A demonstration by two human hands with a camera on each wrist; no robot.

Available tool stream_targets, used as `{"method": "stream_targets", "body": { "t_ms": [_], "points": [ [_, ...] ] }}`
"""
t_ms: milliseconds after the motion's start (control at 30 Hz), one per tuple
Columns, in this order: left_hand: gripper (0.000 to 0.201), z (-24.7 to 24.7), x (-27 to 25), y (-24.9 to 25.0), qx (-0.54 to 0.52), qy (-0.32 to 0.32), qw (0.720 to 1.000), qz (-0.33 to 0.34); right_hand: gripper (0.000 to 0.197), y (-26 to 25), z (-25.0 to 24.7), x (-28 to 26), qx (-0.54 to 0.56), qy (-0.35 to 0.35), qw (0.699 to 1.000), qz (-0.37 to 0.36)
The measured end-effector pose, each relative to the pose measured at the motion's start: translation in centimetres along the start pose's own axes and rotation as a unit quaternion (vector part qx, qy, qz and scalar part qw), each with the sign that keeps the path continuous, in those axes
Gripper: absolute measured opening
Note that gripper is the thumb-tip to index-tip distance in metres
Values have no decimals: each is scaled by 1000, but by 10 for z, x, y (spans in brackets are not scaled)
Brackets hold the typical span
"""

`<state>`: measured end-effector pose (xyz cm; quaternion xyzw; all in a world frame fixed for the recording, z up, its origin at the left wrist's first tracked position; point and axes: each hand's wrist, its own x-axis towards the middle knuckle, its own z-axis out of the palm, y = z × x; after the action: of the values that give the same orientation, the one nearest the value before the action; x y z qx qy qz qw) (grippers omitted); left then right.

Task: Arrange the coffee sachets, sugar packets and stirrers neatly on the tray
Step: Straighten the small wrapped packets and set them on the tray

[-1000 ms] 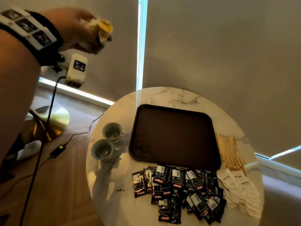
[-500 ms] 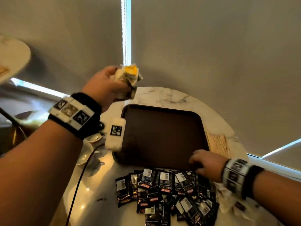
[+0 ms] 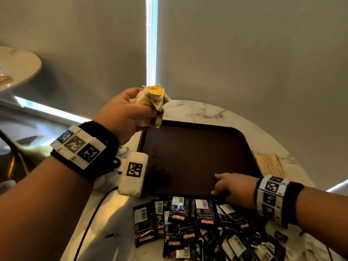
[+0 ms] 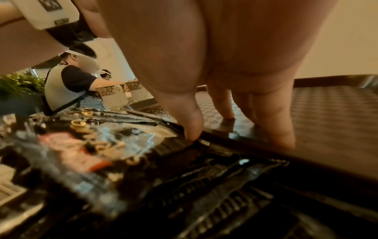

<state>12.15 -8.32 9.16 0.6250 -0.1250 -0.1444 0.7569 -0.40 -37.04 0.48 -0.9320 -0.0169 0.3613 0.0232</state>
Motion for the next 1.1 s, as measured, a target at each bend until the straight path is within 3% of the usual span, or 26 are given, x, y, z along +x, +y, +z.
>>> {"method": "stream_targets", "body": {
  "t_ms": [167,333,467,567,667,767,867,967,1100],
  "points": [
    [53,5,-29,-5,-9,-14,998,52,29,-9,13,-19,-45,35,998,3],
    [57,6,-77,-19,-26,-45,994,100,30,-3,39,-24,-35,84,996,9],
    [69,12,-103,-32,-36,-36,996,78,29,-3,44,-40,16,90,996,23],
    [62,20,-114,-29,-28,-24,996,75,20,-3,31,-61,12,165,986,18],
    [45,33,-121,-23,-14,-24,996,85,15,-4,4,-86,63,282,957,-23],
    [39,44,-118,-25,-16,-47,996,80,4,-16,-21,-102,166,330,927,-69],
    [36,49,-111,-33,-4,-58,995,78,30,-49,-35,-110,341,334,868,-138],
    [40,47,-99,-42,10,-43,996,79,58,-85,-43,-107,432,297,822,-222],
    [56,45,-75,-44,0,-43,997,67,32,-109,-52,-77,494,322,764,-262]
  ]
}}
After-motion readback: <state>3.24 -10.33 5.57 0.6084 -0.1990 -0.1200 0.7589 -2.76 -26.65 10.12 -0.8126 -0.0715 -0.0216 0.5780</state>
